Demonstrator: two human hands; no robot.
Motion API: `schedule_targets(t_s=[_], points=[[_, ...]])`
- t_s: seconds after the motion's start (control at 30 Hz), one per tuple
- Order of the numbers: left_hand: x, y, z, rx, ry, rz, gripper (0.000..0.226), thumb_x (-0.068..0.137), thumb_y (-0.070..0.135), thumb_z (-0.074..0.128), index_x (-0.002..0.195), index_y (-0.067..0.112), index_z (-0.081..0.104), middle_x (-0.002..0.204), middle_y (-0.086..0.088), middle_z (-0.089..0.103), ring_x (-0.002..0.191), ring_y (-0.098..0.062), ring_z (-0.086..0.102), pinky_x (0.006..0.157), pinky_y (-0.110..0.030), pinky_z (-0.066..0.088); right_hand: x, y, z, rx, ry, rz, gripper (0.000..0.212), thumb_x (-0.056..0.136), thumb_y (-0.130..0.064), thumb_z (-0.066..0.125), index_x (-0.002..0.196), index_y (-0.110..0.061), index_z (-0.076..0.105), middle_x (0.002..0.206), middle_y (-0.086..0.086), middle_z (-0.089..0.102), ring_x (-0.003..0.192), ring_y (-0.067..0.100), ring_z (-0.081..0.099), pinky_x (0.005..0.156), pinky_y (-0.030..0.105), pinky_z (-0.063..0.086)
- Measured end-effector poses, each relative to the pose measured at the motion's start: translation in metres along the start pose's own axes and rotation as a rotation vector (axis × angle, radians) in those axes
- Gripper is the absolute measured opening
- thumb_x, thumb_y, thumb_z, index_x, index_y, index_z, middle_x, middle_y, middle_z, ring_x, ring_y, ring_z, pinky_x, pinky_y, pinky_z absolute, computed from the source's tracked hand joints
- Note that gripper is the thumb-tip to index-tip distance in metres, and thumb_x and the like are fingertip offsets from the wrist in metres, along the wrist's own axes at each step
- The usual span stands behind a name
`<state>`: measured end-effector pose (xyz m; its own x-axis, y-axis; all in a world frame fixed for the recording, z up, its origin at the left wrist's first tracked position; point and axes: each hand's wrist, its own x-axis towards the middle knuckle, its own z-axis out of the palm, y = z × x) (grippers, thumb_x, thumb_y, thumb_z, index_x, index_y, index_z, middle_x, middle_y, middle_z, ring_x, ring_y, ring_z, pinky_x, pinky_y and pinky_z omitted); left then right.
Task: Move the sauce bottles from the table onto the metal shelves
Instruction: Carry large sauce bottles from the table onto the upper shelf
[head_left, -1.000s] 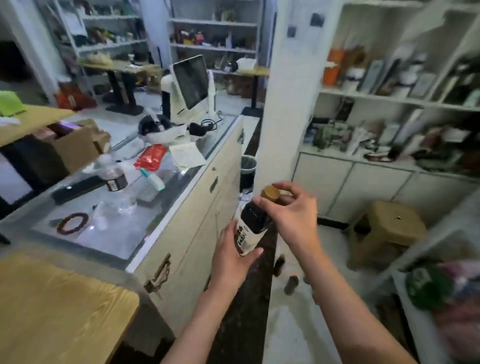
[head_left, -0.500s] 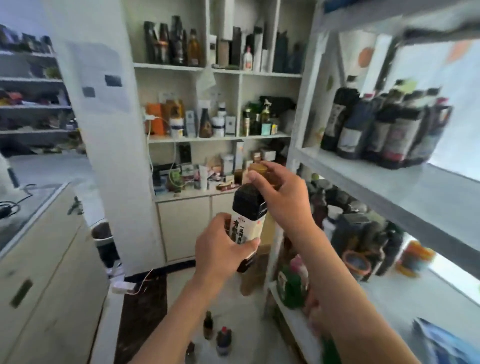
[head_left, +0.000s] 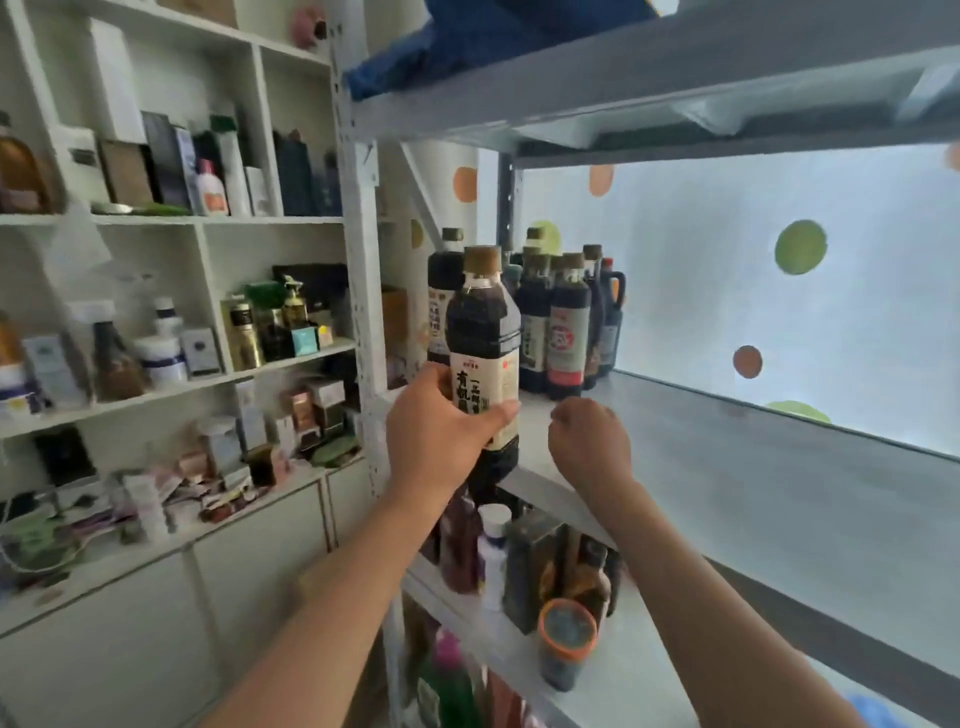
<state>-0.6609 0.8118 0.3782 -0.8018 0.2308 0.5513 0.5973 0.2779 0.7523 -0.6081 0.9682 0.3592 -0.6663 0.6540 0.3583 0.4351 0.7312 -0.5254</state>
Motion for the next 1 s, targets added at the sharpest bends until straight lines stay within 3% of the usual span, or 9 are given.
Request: schedule_targets(t_s=[0.17, 0.33, 0.53, 0.8, 1.0], points=[[0.069, -0.005, 0.062, -0.055, -0.053, 0.010, 0.057, 0.064, 0.050, 0.084, 0.107, 0.025, 0.057, 0.110, 0.009, 0.068, 0.095, -0.012, 0.067, 0.068, -0.018, 0.050, 0.035, 0.022, 0.015, -0.116, -0.052, 0.151, 0.024, 0.092, -0.019, 0.047, 0.103, -0.017, 0.068, 0.104, 0.006, 0.070, 0.094, 0.028, 0.064, 0.081, 0.035, 0.054], [0.099, -0.020, 0.120, -0.097, -0.066, -0.040, 0.056, 0.065, 0.048, 0.085, 0.106, 0.019, 0.059, 0.111, 0.002, 0.070, 0.096, -0.018, 0.068, 0.057, -0.015, 0.042, 0.050, 0.028, 0.031, -0.219, -0.090, 0.124, 0.024, 0.092, -0.019, 0.046, 0.106, -0.017, 0.066, 0.105, 0.005, 0.068, 0.097, 0.027, 0.064, 0.078, 0.032, 0.048], [0.113, -0.045, 0.154, -0.051, -0.006, -0.012, 0.060, 0.064, 0.047, 0.085, 0.107, 0.016, 0.057, 0.108, 0.000, 0.068, 0.095, -0.021, 0.067, 0.071, -0.034, 0.056, 0.055, 0.033, 0.032, -0.251, -0.114, 0.111, 0.021, 0.094, -0.018, 0.044, 0.105, -0.015, 0.061, 0.106, 0.008, 0.065, 0.100, 0.030, 0.061, 0.073, 0.031, 0.037], [0.120, -0.058, 0.174, 0.026, 0.067, 0.008, 0.065, 0.073, 0.045, 0.079, 0.117, 0.006, 0.051, 0.116, -0.013, 0.055, 0.100, -0.032, 0.060, 0.073, -0.045, 0.055, 0.055, 0.035, 0.031, -0.236, -0.118, 0.098, 0.019, 0.094, -0.018, 0.044, 0.105, -0.013, 0.060, 0.106, 0.010, 0.065, 0.099, 0.032, 0.061, 0.073, 0.032, 0.036], [0.124, -0.053, 0.182, 0.152, 0.051, -0.029, 0.069, 0.077, 0.052, 0.073, 0.118, 0.004, 0.046, 0.116, -0.016, 0.054, 0.098, -0.036, 0.061, 0.065, -0.046, 0.053, 0.054, 0.036, 0.032, -0.225, -0.111, 0.103, 0.022, 0.095, -0.019, 0.044, 0.109, -0.014, 0.061, 0.106, 0.010, 0.066, 0.098, 0.031, 0.062, 0.077, 0.034, 0.043]])
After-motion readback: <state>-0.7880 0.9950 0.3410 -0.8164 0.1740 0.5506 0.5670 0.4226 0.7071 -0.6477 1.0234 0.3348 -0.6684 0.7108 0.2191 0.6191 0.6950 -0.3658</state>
